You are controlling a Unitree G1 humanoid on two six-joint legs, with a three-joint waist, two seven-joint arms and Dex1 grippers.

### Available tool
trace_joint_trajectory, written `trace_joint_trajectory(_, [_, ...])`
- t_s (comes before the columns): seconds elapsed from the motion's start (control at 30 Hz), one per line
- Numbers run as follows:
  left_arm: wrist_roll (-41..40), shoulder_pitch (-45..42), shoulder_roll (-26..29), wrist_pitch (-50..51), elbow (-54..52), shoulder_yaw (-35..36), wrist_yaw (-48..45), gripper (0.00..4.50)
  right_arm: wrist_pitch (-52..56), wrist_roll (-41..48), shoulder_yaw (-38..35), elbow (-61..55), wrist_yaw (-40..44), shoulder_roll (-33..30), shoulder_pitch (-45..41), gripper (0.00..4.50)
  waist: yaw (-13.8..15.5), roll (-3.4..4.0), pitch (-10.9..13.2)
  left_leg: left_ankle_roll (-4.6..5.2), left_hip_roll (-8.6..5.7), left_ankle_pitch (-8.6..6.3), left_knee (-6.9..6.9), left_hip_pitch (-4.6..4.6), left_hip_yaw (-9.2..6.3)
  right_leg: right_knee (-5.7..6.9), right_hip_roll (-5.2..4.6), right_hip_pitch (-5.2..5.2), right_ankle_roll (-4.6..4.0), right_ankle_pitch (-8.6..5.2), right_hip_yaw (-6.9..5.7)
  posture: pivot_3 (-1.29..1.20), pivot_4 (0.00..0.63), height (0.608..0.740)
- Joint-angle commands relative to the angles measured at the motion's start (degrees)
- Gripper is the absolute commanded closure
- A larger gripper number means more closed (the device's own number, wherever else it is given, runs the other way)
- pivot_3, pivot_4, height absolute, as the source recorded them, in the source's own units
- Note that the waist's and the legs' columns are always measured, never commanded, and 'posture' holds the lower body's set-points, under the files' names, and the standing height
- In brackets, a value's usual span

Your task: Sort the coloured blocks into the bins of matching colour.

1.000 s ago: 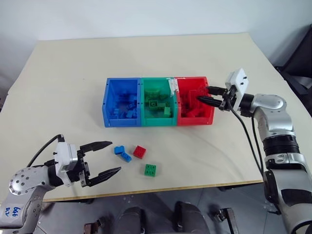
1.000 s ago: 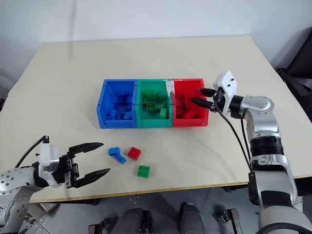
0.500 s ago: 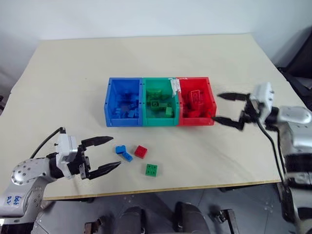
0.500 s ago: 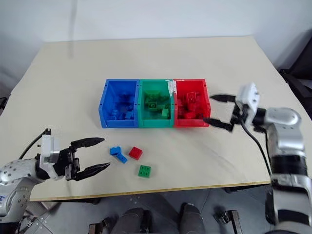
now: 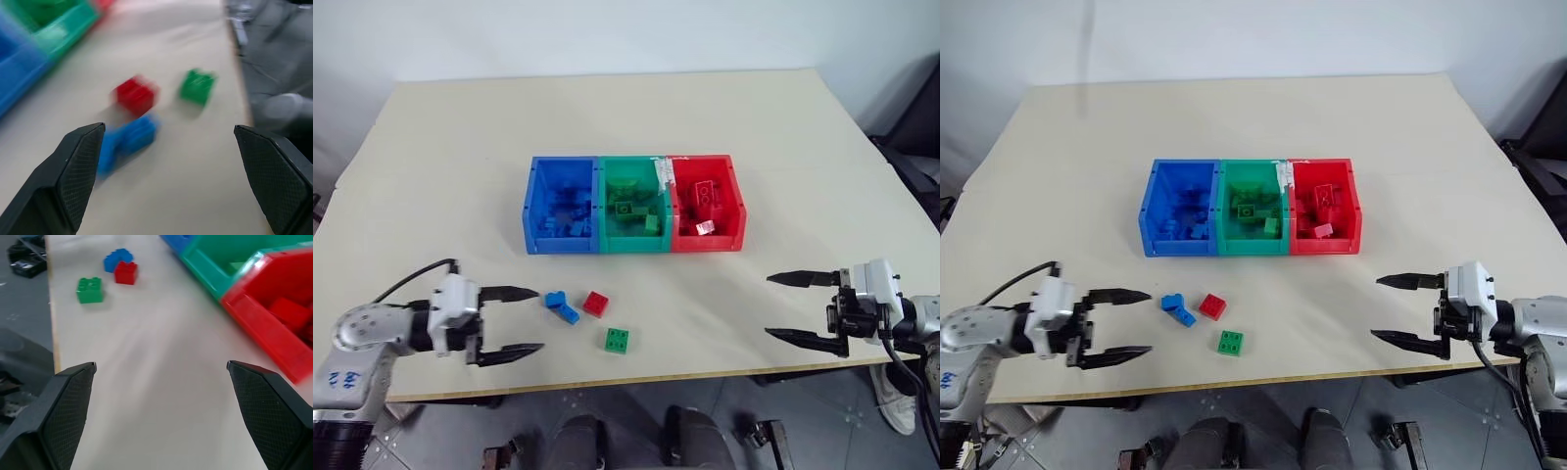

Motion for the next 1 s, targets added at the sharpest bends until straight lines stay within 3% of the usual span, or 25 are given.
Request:
trace_joint_trajectory(0.03, [1.5, -3.8, 0.8, 5.8, -6.8, -6.3, 1.5, 0.00, -0.6, 2.3, -1.6, -2.3, 1.8, -0.8, 1.4, 0.03, 0.4, 0.00, 0.0, 0.01, -0.02, 0.00, 0.01, -0.01, -0.01, 0.00, 0.01, 0.00, 0.00, 0.00, -0.01, 0.00, 0.150, 0.740])
trace_joint_trajectory(0.23, [15.5, -17.1, 0.9, 19.0, -12.4, -24.5, 7.4, 0.00, -0.3, 4.4, -2.9, -7.1, 5.0, -2.5, 6.5, 0.03, 0.8, 0.00, 0.0, 0.04, -0.12, 0.03, 0.04, -0.01, 0.11, 0.03, 0.06, 0.03, 0.01, 0.00, -0.01, 0.00, 0.150, 0.740])
trace_joint_trajectory(0.37, [15.2, -22.2, -3.5, 28.5, -14.5, -28.8, 11.0, 0.00, 0.9, 5.3, -3.8, -9.2, 3.6, -3.6, 8.6, 0.03, 0.8, -0.03, 0.0, 0.05, -0.31, 0.04, 0.01, -0.02, 0.10, -0.02, 0.08, 0.02, 0.01, 0.01, 0.04, 0.00, 0.150, 0.740])
trace_joint_trajectory(0.53, [19.7, -23.9, -4.5, 29.2, -13.5, -33.2, 12.8, 0.00, 1.6, 5.7, -4.5, -11.2, 2.4, -3.4, 9.9, 0.03, 0.8, -0.03, 0.0, 0.05, -0.30, 0.04, 0.02, 0.00, 0.00, -0.01, 0.10, 0.02, 0.01, 0.01, 0.03, 0.00, 0.150, 0.740])
trace_joint_trajectory(0.67, [23.0, -24.0, -2.9, 28.6, -13.6, -35.8, 12.1, 0.88, 1.3, 5.4, -4.7, -11.8, 1.8, -3.0, 10.3, 0.00, 1.0, -0.04, 0.0, 0.06, -0.31, 0.05, 0.10, -0.02, -0.05, -0.02, 0.09, 0.07, 0.02, 0.01, 0.04, 0.00, 0.150, 0.740])
trace_joint_trajectory(0.9, [23.5, -24.1, -5.8, 24.0, -11.2, -33.8, 13.3, 3.02, -0.4, 4.6, -4.4, -11.4, 0.8, -2.1, 9.9, 0.00, 0.9, -0.03, 0.0, 0.06, -0.08, 0.05, 0.11, -0.01, -0.08, -0.01, 0.08, 0.09, 0.02, 0.01, 0.02, 0.00, 0.150, 0.740])
trace_joint_trajectory(1.0, [20.8, -25.2, -9.6, 20.5, -9.3, -29.6, 14.6, 3.01, 0.4, 5.1, -5.7, -11.1, -1.9, -1.6, 9.9, 0.00, 1.2, -0.04, 0.0, 0.08, -0.08, 0.06, 0.19, -0.07, -0.10, 0.00, 0.07, 0.10, 0.03, 0.01, 0.01, 0.00, 0.150, 0.740])
